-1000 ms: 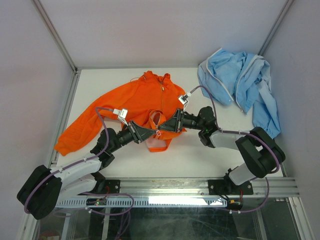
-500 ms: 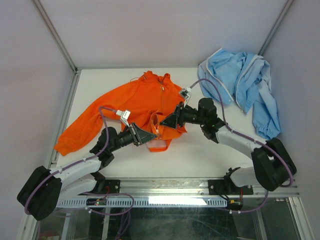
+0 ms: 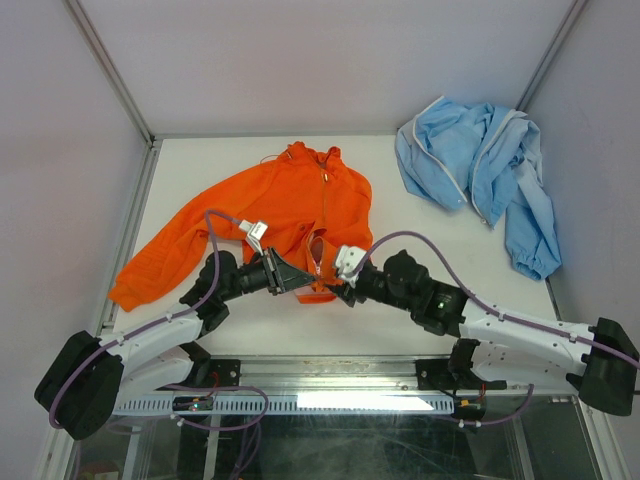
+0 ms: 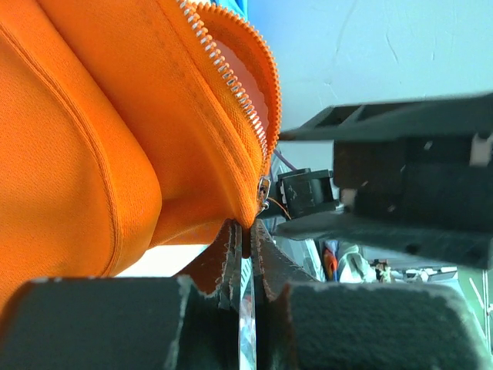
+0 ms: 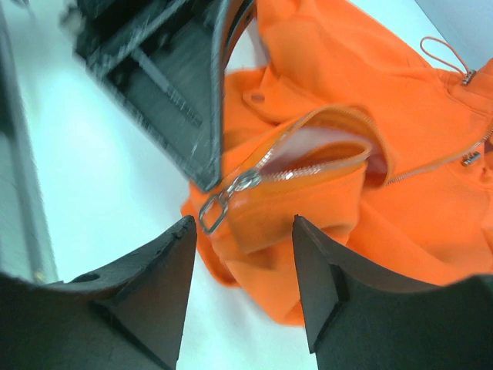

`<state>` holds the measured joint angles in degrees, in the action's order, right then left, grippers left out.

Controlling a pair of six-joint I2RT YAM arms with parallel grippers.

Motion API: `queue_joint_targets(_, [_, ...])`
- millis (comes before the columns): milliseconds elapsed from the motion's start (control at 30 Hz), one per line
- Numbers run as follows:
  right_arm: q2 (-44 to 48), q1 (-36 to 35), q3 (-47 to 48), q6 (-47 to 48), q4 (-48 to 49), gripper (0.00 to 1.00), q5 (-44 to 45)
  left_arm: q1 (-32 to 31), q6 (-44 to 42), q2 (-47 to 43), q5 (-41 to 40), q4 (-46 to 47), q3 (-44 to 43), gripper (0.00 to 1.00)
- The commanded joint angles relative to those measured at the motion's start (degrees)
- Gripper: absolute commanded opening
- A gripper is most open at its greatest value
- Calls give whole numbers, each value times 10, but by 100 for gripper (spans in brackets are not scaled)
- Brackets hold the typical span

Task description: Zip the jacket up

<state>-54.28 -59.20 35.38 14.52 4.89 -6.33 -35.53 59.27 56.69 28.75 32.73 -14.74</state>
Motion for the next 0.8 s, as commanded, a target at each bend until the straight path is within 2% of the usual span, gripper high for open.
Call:
queue_joint_targets(0, [-1,-95,-42,193,81,56,198,3,0,3,24,13,-26,0])
queue_joint_targets(200, [-44,-181,-86,330,220,58,342,3,-3,4,25,8,-25,0])
queue_joint_targets(367, [-87,-206,-109,330,327,58,342,3,-4,7,29,8,-28,0])
queue_joint_targets(500, [-126,-210,-113,330,364,58,342,3,-3,9,31,8,-30,0])
queue_joint_targets(533, [-135,-212,-114,421,370,58,391,2,-3,9,32,8,-30,0])
queue_joint_targets(767, [-188,-223,-136,518,495,54,462,2,-2,4,34,4,-29,0])
